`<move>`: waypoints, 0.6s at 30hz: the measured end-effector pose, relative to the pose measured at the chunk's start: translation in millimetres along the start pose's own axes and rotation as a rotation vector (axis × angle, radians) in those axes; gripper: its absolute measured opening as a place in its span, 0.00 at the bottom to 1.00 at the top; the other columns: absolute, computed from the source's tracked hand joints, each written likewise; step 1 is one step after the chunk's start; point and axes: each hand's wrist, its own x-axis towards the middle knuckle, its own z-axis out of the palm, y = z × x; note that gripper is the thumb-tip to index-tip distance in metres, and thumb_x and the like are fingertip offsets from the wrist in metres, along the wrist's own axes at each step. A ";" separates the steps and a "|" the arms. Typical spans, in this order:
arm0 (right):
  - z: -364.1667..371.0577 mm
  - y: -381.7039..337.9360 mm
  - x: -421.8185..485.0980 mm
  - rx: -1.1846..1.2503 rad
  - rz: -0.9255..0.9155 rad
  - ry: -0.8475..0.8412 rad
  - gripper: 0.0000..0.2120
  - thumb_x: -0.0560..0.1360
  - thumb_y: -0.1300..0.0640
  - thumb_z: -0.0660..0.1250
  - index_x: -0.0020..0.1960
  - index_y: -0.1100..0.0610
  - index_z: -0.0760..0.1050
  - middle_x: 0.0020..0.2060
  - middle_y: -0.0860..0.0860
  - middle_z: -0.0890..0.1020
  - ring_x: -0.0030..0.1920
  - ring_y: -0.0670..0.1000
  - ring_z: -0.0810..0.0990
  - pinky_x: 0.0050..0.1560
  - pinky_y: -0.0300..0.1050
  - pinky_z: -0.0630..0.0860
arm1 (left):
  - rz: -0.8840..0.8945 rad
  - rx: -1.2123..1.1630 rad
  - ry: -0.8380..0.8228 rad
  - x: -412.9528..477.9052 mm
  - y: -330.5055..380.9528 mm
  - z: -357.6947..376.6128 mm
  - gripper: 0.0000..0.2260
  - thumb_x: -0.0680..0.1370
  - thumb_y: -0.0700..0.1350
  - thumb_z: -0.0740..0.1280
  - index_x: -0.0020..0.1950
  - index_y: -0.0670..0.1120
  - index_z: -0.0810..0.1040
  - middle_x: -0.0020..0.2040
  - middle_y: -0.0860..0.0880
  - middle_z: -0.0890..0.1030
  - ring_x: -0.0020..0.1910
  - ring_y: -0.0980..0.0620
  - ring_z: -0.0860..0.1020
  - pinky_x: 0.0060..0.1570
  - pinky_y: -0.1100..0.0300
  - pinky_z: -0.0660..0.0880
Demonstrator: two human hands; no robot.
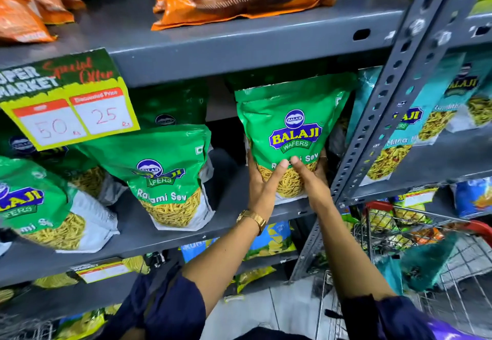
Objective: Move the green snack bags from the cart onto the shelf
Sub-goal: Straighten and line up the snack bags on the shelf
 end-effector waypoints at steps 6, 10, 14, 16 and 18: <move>-1.6 -0.2 3.2 0.028 0.006 -0.057 0.15 0.66 0.45 0.73 0.53 0.39 0.80 0.49 0.38 0.86 0.52 0.39 0.84 0.47 0.29 0.79 | 0.012 -0.022 0.050 -1.2 -3.2 -1.6 0.36 0.69 0.56 0.71 0.74 0.48 0.64 0.66 0.50 0.78 0.61 0.60 0.78 0.58 0.66 0.77; 1.8 -1.2 -0.3 0.004 0.002 0.016 0.28 0.65 0.44 0.73 0.64 0.45 0.75 0.55 0.41 0.85 0.57 0.42 0.83 0.55 0.35 0.78 | 0.003 -0.027 0.067 -3.7 2.1 -0.5 0.36 0.68 0.57 0.71 0.72 0.48 0.66 0.66 0.47 0.78 0.63 0.52 0.78 0.66 0.47 0.74; 17.4 -2.1 -22.2 -0.170 -0.055 0.262 0.47 0.65 0.31 0.66 0.77 0.49 0.56 0.68 0.43 0.72 0.67 0.43 0.72 0.68 0.40 0.67 | 0.011 0.002 0.046 -12.1 3.8 -4.1 0.40 0.69 0.56 0.72 0.76 0.48 0.59 0.72 0.49 0.72 0.71 0.54 0.71 0.73 0.45 0.67; 29.7 4.5 -40.4 -0.114 -0.161 0.322 0.42 0.71 0.35 0.64 0.77 0.53 0.56 0.71 0.47 0.70 0.70 0.43 0.71 0.73 0.44 0.66 | 0.007 0.114 0.074 -25.6 1.4 -9.2 0.42 0.70 0.60 0.69 0.78 0.49 0.53 0.78 0.51 0.61 0.77 0.56 0.60 0.77 0.46 0.59; 43.3 15.4 -62.0 -0.102 -0.220 0.391 0.40 0.74 0.37 0.63 0.77 0.57 0.56 0.73 0.53 0.67 0.74 0.48 0.67 0.75 0.52 0.63 | 0.104 0.254 0.111 -43.6 1.5 -20.7 0.36 0.74 0.57 0.66 0.77 0.50 0.56 0.79 0.51 0.58 0.78 0.57 0.56 0.78 0.48 0.57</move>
